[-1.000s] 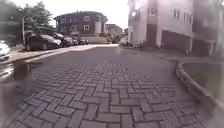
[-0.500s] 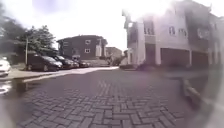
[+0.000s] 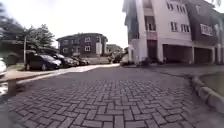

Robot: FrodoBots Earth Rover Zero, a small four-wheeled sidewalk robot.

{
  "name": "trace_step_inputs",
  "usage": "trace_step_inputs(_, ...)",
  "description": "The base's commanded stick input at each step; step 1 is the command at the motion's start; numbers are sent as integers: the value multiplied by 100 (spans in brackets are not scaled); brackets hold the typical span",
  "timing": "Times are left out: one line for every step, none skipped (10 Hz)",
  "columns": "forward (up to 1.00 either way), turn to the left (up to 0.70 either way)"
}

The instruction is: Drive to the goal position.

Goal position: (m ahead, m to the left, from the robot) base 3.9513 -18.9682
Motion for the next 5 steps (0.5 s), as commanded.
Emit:
trace_step_inputs(69,3)
trace_step_inputs(69,3)
trace_step_inputs(69,3)
trace_step_inputs(69,2)
trace_step_inputs(69,-3)
